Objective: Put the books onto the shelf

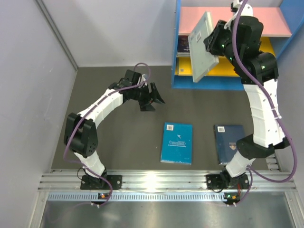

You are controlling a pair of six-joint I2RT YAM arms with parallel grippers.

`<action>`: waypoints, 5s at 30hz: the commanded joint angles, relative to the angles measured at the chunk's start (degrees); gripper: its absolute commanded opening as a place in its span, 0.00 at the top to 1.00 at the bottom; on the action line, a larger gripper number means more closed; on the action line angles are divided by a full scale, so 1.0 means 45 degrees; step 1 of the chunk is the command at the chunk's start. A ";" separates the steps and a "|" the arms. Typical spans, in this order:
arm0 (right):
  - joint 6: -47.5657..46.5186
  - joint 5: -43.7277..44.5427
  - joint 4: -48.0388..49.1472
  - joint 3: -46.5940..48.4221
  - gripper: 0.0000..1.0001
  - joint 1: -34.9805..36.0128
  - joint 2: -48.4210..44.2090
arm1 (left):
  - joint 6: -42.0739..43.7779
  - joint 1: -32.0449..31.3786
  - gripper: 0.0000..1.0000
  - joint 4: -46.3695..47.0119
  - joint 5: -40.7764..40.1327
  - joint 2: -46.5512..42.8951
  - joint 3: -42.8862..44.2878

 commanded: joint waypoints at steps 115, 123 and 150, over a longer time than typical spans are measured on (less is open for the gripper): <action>0.3421 -0.2005 0.7285 -0.0929 0.28 -0.4616 0.4885 | 0.0128 0.1248 0.25 -0.1392 0.1875 0.4553 0.6826; 0.2403 -0.1320 0.8403 -0.7806 0.19 -0.6336 -0.1463 | 0.0871 0.1248 0.25 -0.1897 0.1095 0.3792 0.5089; 0.2715 -1.0148 0.6853 -2.3315 0.00 -0.2996 -0.3773 | 0.3531 -0.2402 0.17 -0.2099 -0.0293 0.2208 -0.2333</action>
